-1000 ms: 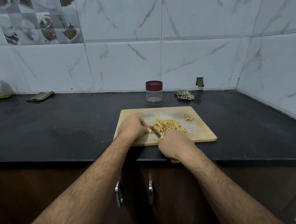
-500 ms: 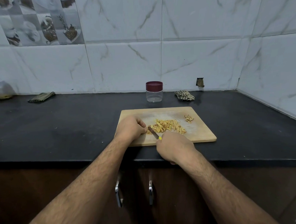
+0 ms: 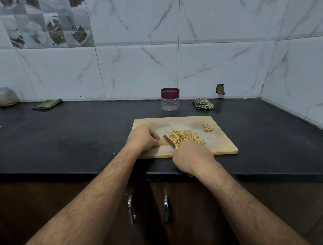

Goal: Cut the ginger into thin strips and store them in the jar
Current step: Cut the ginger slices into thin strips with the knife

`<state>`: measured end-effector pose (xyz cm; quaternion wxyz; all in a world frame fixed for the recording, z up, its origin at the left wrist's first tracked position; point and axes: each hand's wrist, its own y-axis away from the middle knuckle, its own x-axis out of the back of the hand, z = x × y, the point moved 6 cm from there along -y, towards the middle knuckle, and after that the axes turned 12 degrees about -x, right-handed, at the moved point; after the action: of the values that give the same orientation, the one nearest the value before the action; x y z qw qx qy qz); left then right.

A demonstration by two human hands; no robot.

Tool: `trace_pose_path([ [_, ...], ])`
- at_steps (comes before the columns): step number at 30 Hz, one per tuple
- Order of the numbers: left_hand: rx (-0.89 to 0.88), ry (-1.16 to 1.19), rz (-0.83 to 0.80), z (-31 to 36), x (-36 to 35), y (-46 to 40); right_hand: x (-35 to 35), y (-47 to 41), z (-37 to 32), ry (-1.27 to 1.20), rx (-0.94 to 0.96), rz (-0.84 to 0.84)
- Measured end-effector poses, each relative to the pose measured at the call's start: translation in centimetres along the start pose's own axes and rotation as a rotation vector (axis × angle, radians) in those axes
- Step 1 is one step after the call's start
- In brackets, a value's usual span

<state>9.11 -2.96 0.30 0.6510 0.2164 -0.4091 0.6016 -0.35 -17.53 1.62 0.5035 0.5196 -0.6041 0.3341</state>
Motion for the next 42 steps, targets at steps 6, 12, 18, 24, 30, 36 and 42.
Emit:
trace_pose_path([
  [6, 0.066, -0.036, 0.016, 0.2, -0.4, -0.2, 0.1, -0.1, 0.0, 0.033, 0.007, 0.018],
  [12, 0.082, -0.034, 0.017, 0.5, -0.5, -0.1, 0.1, -0.3, -0.1, 0.056, 0.006, 0.015],
  [18, 0.091, -0.040, 0.043, 0.6, -0.5, 0.1, 0.0, -0.4, -0.3, 0.056, 0.013, 0.020],
  [24, 0.114, -0.078, 0.025, 0.9, -0.4, -0.2, -0.1, -0.4, -0.1, 0.073, 0.037, 0.047],
  [30, 0.140, -0.076, 0.015, 0.9, -0.4, -0.4, -0.2, -0.6, 0.1, 0.065, 0.051, 0.057],
  [36, 0.153, -0.042, -0.001, 0.8, -0.5, -0.7, -0.3, -0.8, 0.2, 0.071, 0.058, 0.054],
  [42, 0.162, -0.029, -0.012, 0.6, -0.7, -0.7, -0.3, -1.0, -0.3, 0.075, 0.052, 0.024],
])
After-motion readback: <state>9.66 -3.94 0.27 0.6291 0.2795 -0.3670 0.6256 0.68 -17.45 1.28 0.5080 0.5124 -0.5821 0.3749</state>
